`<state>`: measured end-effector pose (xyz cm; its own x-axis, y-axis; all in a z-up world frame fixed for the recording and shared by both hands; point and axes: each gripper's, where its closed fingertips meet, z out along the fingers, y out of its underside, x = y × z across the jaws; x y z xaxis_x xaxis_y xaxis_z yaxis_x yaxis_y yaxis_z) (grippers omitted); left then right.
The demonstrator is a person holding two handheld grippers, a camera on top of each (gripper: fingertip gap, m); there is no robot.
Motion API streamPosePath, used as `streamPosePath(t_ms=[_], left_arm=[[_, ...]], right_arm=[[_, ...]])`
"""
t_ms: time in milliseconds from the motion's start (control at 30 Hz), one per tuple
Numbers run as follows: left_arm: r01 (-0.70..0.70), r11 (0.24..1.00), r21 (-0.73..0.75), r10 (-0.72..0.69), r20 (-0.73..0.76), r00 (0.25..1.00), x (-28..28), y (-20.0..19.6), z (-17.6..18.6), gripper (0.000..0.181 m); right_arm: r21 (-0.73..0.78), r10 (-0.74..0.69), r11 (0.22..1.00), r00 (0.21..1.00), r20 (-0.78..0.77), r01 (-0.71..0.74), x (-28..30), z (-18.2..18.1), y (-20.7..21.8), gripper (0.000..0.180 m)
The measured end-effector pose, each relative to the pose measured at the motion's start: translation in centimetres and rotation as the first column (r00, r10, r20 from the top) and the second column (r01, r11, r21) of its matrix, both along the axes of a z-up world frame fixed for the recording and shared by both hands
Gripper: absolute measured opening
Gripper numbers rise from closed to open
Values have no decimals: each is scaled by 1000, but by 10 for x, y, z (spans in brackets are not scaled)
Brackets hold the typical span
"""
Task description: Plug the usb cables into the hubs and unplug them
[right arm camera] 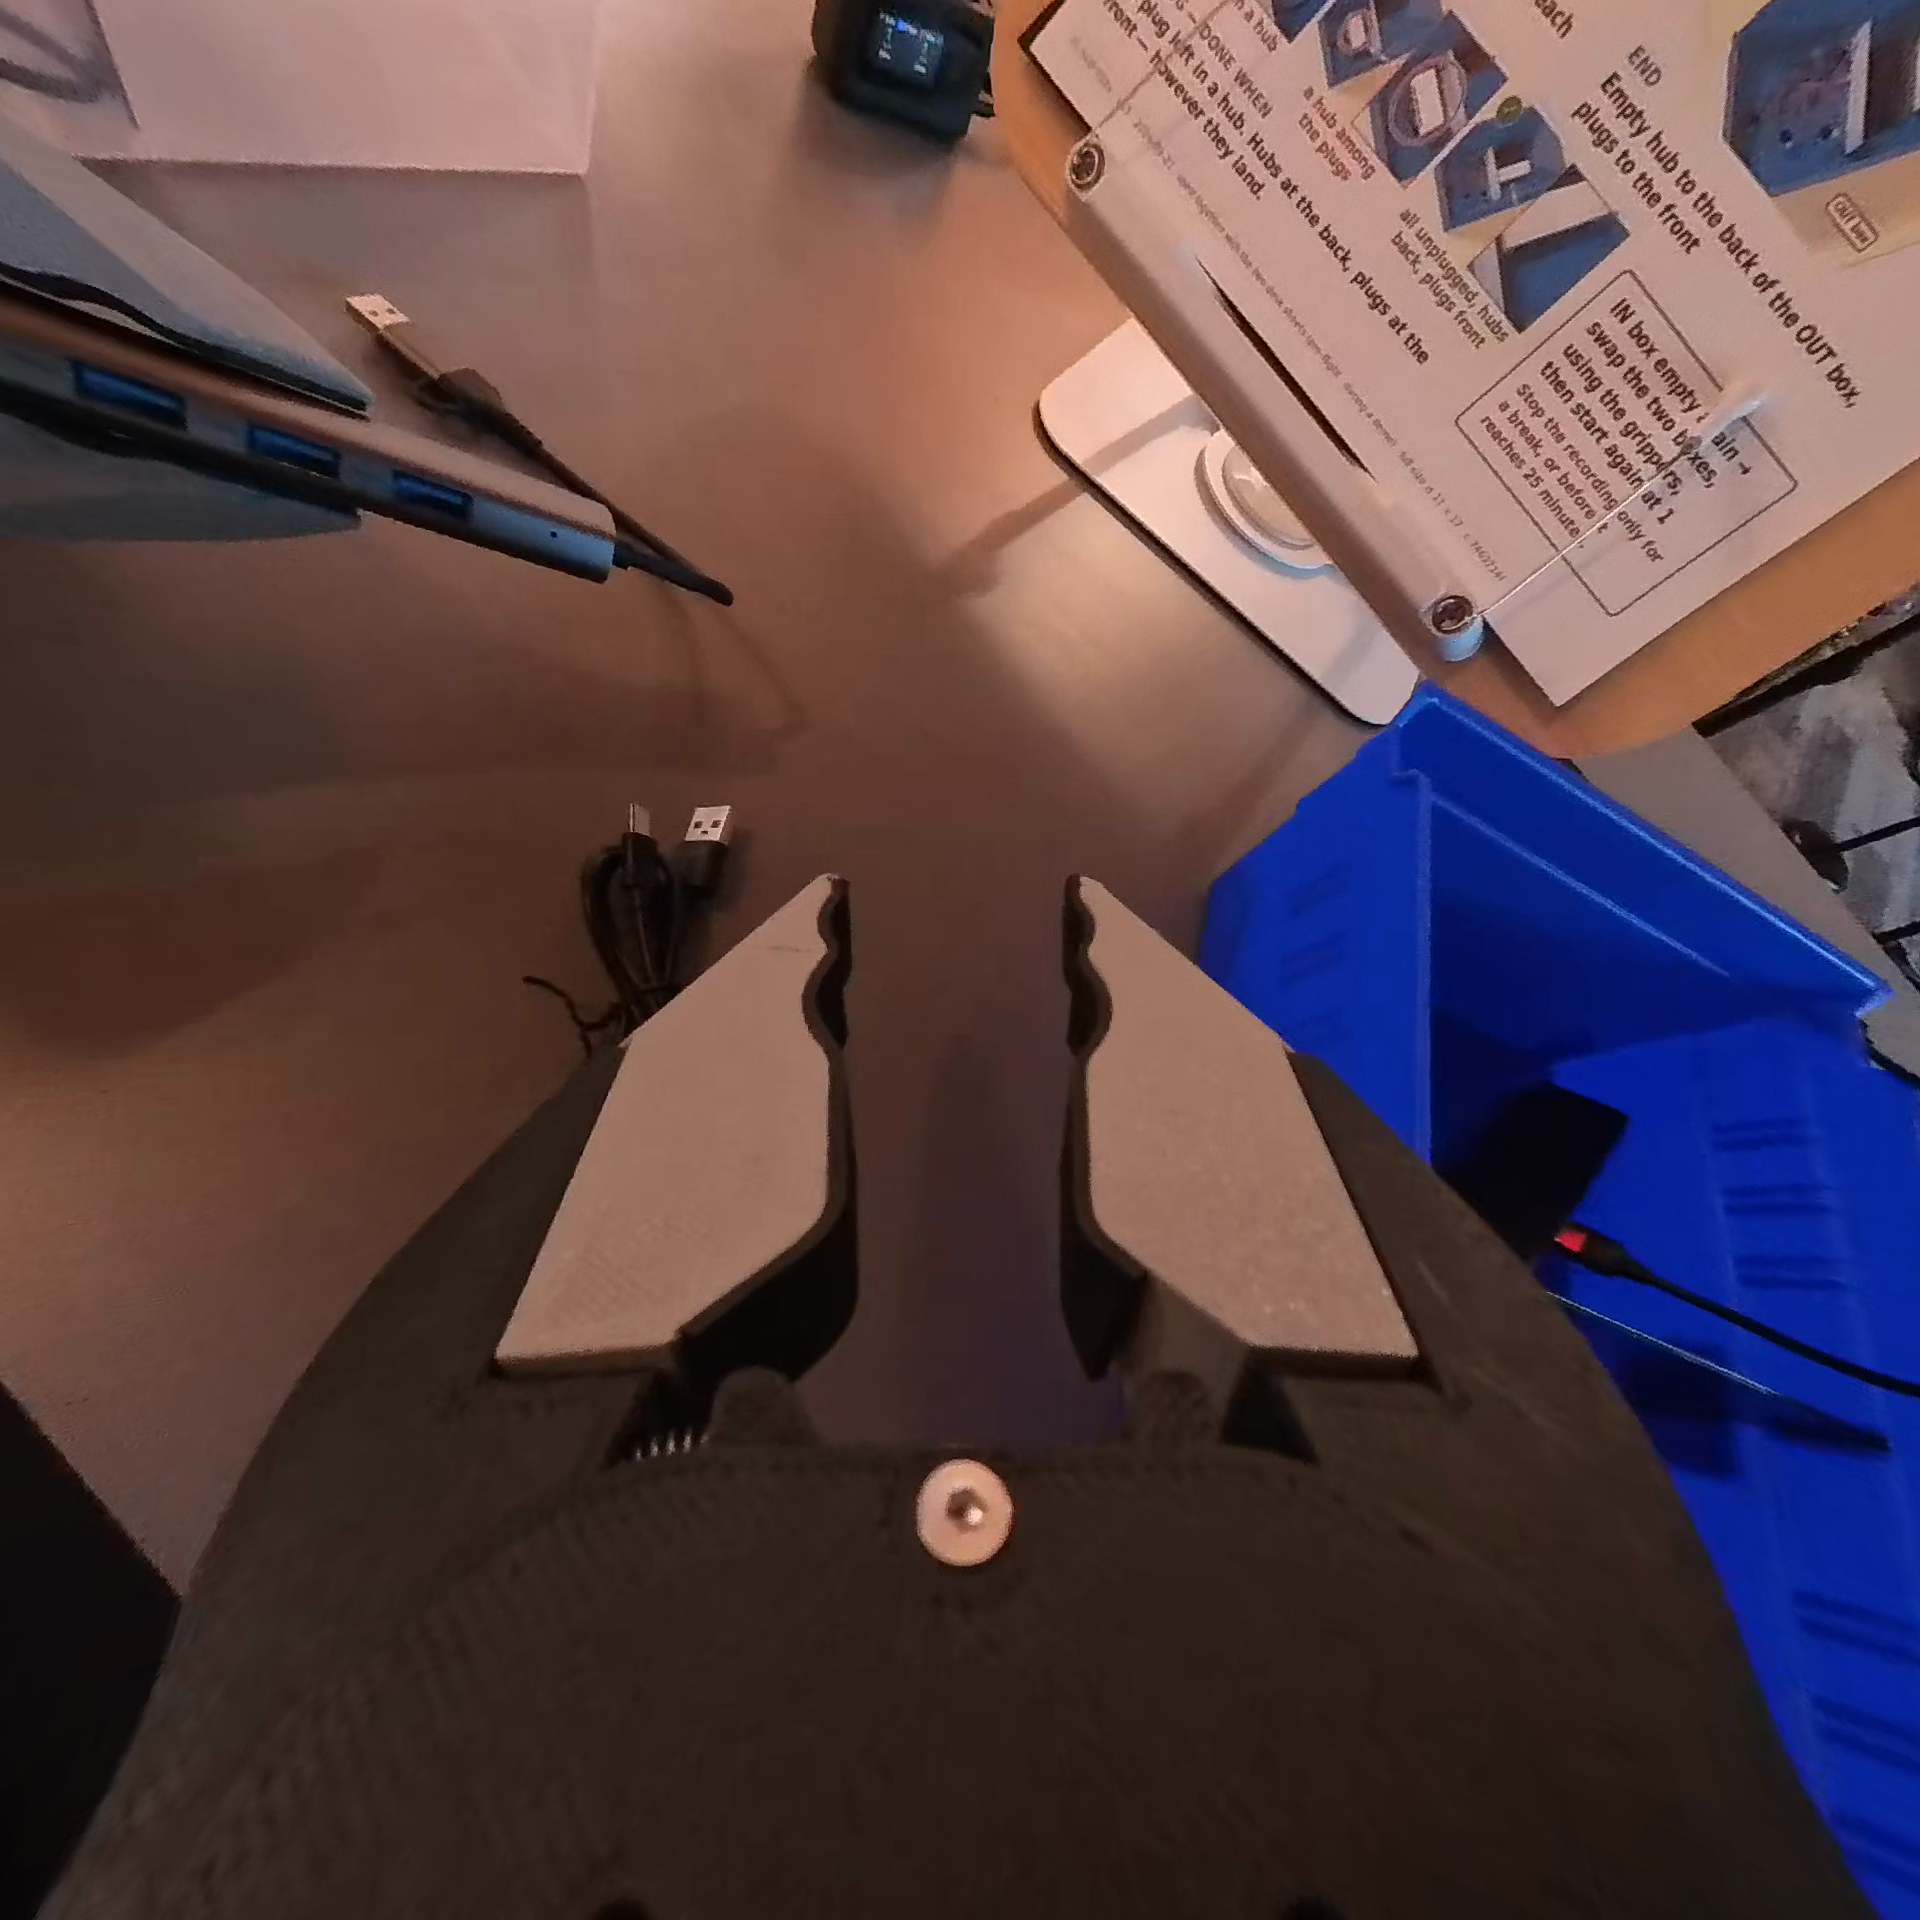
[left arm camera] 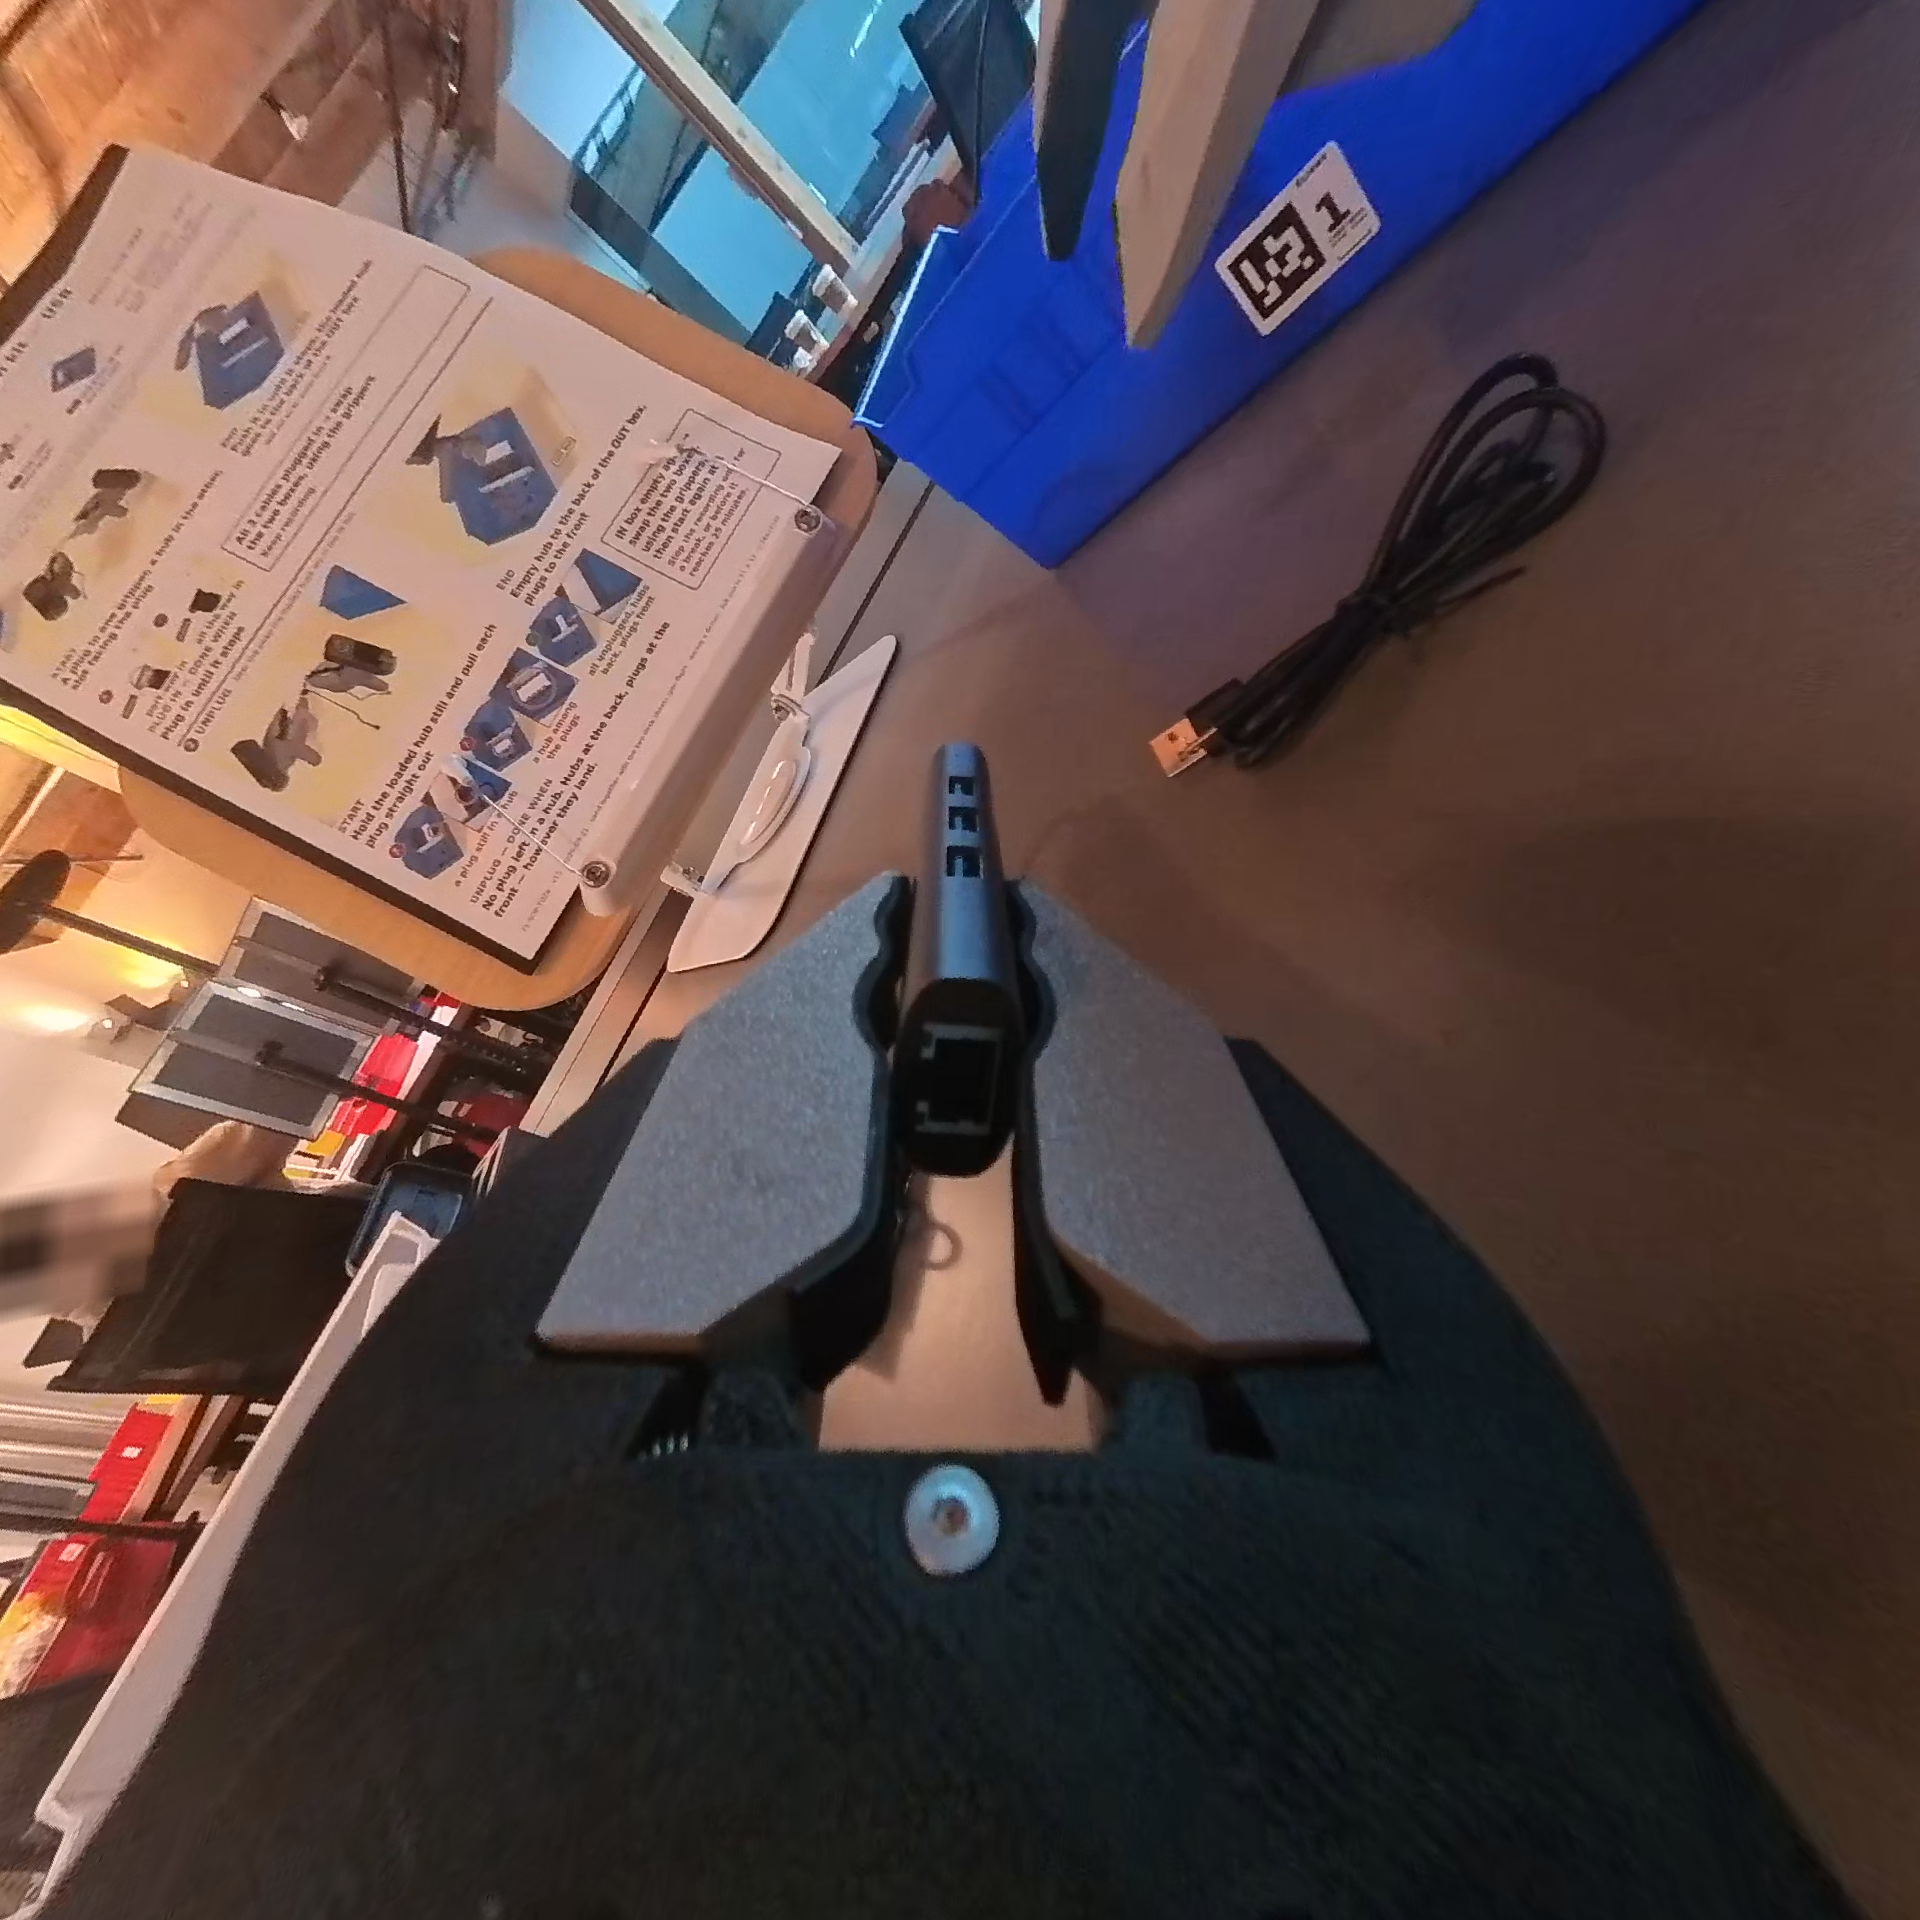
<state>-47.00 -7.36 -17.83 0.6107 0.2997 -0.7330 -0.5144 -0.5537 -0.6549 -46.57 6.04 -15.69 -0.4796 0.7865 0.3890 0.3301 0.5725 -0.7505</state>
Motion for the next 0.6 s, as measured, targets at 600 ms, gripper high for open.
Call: streamPosePath(t_ms=[600], left_arm=[[-2,1000,-22,2,-15,1000,0,1,-3,14]], right_arm=[[-88,14,996,998,57,-9,0,-10,-7,37]])
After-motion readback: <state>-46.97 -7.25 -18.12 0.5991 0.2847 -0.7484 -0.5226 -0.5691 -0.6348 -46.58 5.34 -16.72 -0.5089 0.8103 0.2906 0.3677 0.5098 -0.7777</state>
